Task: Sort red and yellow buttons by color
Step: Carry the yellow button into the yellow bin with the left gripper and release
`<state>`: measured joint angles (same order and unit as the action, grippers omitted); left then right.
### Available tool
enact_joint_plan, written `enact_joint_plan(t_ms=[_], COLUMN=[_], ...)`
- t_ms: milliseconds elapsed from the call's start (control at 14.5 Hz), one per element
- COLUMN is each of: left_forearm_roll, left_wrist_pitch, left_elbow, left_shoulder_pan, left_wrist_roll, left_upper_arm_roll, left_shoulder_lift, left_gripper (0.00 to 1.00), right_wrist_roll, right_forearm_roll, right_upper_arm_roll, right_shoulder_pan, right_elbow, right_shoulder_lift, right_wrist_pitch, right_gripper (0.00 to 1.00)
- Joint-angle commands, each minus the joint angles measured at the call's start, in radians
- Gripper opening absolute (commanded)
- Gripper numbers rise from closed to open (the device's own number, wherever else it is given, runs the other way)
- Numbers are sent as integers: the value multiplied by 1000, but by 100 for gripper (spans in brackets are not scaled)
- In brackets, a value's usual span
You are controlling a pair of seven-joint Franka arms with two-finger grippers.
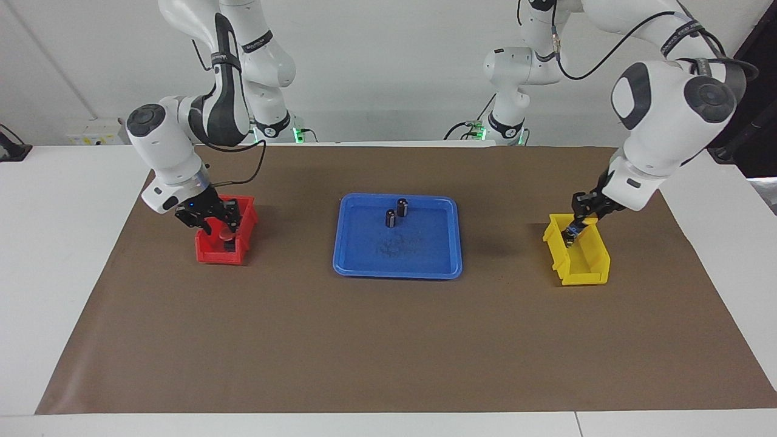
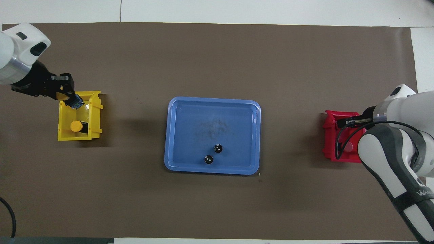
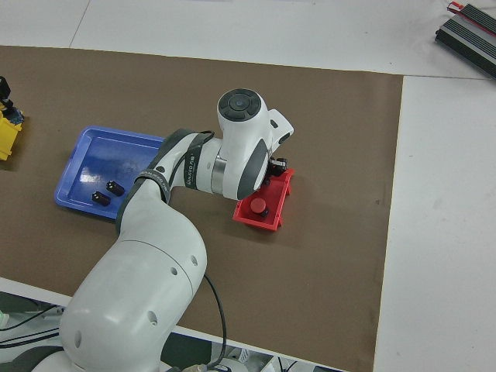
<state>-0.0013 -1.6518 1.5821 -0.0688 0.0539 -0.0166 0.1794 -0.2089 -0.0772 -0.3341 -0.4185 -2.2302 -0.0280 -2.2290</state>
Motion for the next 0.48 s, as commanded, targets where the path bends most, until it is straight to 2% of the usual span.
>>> enact_joint_plan(t_ms=[0,69,206,413], left_forearm_roll=[-8,-9,-8,-8], left_wrist_pitch=[-61,-116,-230,-304], left_elbow=[44,93,192,249], left_shoulder_pan=[46,64,72,70], left_wrist_roll=[-78,-98,-105,-105], left_upper_arm_roll=[12,12,12,12], left_shoulder_lift=[-17,-35,-63,-61], left_gripper=[2,2,2,2], right_wrist_roll=[-34,-29,-20,83], right_forearm_roll=[-15,-15,-13,-6], right_upper_arm_roll=[-2,-2,0,9], right_shoulder_pan=[-16,-17,-16,-16], right_elbow=[127,171,262,383], right_shoulder_lift=[33,34,33,23], right_wrist_pitch=[127,165,233,368], right_gripper=[89,100,100,100])
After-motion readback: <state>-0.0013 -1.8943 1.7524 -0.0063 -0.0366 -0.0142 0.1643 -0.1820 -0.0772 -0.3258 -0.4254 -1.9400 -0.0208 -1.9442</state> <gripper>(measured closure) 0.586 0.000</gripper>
